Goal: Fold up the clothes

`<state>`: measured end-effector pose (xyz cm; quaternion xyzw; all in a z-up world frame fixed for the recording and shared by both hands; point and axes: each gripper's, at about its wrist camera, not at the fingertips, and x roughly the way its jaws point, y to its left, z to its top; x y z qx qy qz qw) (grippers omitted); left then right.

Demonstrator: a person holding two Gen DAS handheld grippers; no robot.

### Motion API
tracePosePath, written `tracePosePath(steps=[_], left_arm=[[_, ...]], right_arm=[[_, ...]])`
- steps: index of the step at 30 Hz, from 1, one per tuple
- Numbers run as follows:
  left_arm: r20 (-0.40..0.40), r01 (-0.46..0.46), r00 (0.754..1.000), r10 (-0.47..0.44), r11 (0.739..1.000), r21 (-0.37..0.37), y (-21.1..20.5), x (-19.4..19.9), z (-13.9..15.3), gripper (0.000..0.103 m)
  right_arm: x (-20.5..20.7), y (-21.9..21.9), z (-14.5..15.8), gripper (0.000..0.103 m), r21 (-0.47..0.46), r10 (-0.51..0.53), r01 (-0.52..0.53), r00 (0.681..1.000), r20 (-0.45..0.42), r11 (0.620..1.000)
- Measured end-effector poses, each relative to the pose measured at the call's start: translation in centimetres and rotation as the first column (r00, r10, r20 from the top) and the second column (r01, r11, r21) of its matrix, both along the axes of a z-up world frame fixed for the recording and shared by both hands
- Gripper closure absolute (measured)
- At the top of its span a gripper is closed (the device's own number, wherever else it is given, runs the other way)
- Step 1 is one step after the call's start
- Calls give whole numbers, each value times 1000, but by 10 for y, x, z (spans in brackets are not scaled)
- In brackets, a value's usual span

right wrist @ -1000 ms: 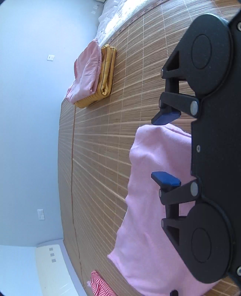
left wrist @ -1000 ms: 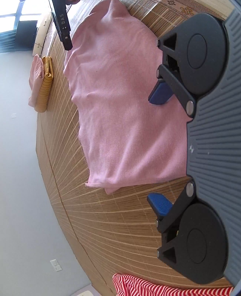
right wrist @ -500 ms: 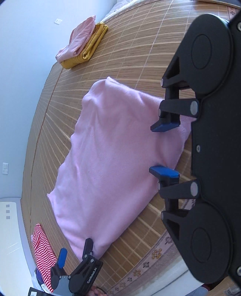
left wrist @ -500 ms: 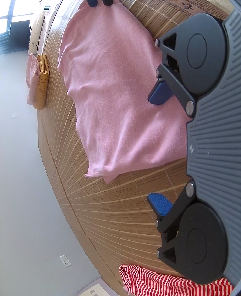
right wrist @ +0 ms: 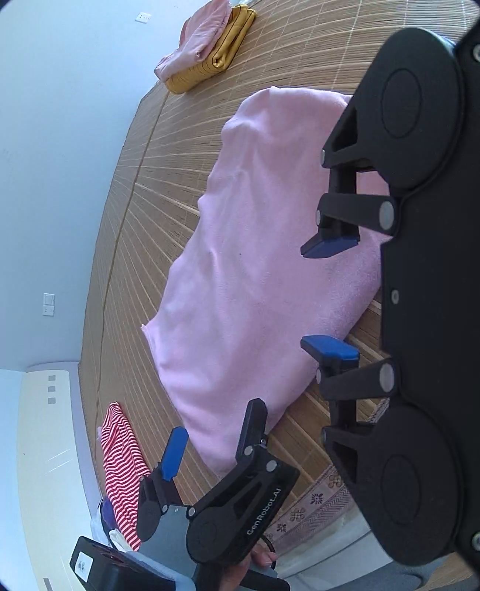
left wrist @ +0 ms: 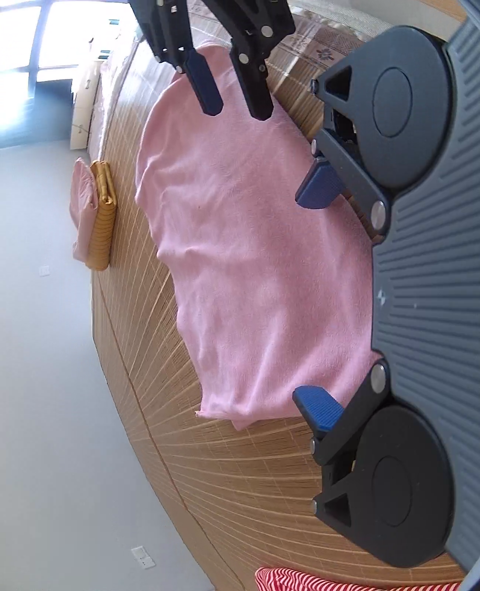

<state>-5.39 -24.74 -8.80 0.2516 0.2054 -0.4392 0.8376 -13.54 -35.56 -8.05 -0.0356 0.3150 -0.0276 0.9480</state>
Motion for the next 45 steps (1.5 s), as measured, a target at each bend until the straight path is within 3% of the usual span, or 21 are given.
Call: tracePosePath(steps=[3, 10, 13, 16, 19, 23, 26, 31, 36, 42, 45], left_arm=[[40, -4, 999, 3, 1000, 27, 5, -1, -7, 0], [42, -90, 995, 87, 991, 99, 36, 18, 5, 0], [71, -111, 992, 102, 986, 123, 47, 22, 14, 0], [26, -105, 994, 104, 993, 62, 57, 28, 23, 0], [-44, -27, 999, 29, 999, 44, 58, 25, 22, 0], [-54, 53, 997, -49, 997, 63, 50, 17, 10, 0], [-35, 133, 991, -131, 989, 67, 46, 8, 0, 0], [-32, 199, 980, -197, 978, 57, 47, 5, -4, 0], [-27, 181, 983, -180, 982, 51, 50, 12, 0, 0], [-45, 130, 990, -130, 991, 2, 60, 24, 5, 0], [-50, 126, 991, -126, 992, 9, 60, 26, 2, 0]], right_arm=[[-3, -11, -8, 52, -2, -39, 39, 998, -48, 999], [-27, -38, -7, 46, 29, -94, 97, 991, -95, 995], [-25, -31, 8, 46, 6, -93, 94, 994, -52, 996], [-13, -24, 28, 43, 75, -44, 42, 999, 30, 996], [18, -9, 46, 35, 143, 22, -37, 995, 102, 989], [82, 19, 59, 35, 151, 134, -147, 987, 90, 978], [139, 24, 63, 35, 232, 194, -198, 980, 41, 952], [226, 18, 64, 35, 275, 110, -83, 991, -81, 958], [285, 19, 54, 36, 263, 14, 50, 972, -236, 963], [310, 26, 39, 51, 201, -59, 125, 950, -305, 972], [308, 32, 33, 73, 146, -51, 97, 956, -289, 985]])
